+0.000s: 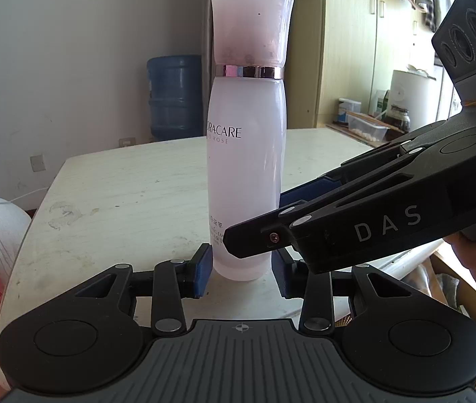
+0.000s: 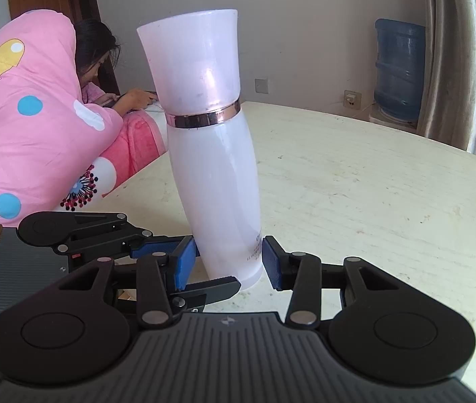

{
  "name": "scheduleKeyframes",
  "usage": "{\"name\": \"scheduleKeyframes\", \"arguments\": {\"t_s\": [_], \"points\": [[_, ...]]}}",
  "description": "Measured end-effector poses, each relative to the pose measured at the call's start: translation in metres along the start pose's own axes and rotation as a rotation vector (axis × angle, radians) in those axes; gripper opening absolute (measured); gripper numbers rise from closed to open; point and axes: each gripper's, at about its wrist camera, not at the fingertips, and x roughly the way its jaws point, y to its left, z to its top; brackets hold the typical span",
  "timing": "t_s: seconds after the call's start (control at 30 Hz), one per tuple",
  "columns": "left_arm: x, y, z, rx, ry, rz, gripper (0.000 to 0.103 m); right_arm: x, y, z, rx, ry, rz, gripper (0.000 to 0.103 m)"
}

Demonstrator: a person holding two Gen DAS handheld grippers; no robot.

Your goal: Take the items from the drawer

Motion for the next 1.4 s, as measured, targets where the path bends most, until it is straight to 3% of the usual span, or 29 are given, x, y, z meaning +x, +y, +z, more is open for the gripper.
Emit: {"name": "scheduleKeyframes", "arguments": {"t_s": [0.47,0.7,1.4], "points": [[0.002,0.002,0.001,0.027,0.005,0.007,0.040,0.004,0.001,0.000,0.021,-0.024,0.003,0.045],[0.001,0.001,-0.001,0.033,0.006,0.007,0.040,-0.007,0.000,0.010,0.013,-0.088,0.007,0.052],[0.008,0.011,0.003,-0.001,0.019,0.001,0.040,-0.008,0.005,0.017,-0.034,-0.135,-0.026,0.046]]}}
